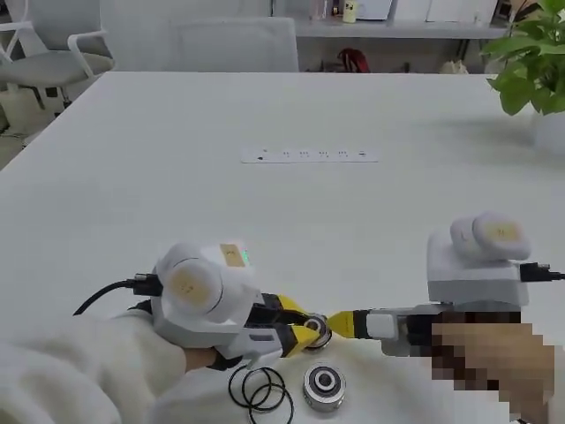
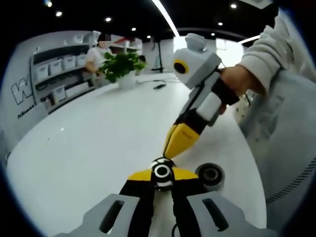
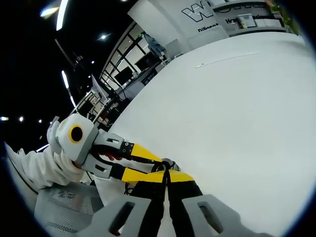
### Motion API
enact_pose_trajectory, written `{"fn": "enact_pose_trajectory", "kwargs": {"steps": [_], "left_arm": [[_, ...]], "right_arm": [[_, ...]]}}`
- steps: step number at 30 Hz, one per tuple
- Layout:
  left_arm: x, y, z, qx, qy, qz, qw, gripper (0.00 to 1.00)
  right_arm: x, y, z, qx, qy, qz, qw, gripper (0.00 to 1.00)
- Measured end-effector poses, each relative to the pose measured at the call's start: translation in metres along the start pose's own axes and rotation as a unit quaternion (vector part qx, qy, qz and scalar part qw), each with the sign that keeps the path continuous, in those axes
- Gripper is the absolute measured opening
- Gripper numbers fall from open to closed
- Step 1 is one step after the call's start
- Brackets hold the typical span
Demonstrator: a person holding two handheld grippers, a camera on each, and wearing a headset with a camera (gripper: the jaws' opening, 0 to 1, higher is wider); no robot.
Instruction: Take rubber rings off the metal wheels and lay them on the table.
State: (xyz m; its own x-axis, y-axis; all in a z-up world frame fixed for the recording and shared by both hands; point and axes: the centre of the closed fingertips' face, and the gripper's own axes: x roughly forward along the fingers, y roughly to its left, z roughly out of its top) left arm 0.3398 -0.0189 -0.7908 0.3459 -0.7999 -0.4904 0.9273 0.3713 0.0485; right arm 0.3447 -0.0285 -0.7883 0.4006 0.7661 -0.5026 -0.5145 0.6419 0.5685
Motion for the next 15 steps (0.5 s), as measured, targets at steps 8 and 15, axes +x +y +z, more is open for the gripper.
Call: {"fn": "enact_pose_trajectory", "kwargs": {"steps": [8,15], "left_arm": [[-0.003,0.002,0.0,-0.002,-0.001,-0.001,1.0,0.14],[-0.005,0.002,0.0,-0.005,-0.002,-0.002,1.0,0.14]], "right_arm": [[-0.001,0.007,0.003,-0.005,-0.005,0.005,1.0,0.0],[0.0,0.013,0.005,-0.006,-0.008,0.01,0.9999,0.0]]}}
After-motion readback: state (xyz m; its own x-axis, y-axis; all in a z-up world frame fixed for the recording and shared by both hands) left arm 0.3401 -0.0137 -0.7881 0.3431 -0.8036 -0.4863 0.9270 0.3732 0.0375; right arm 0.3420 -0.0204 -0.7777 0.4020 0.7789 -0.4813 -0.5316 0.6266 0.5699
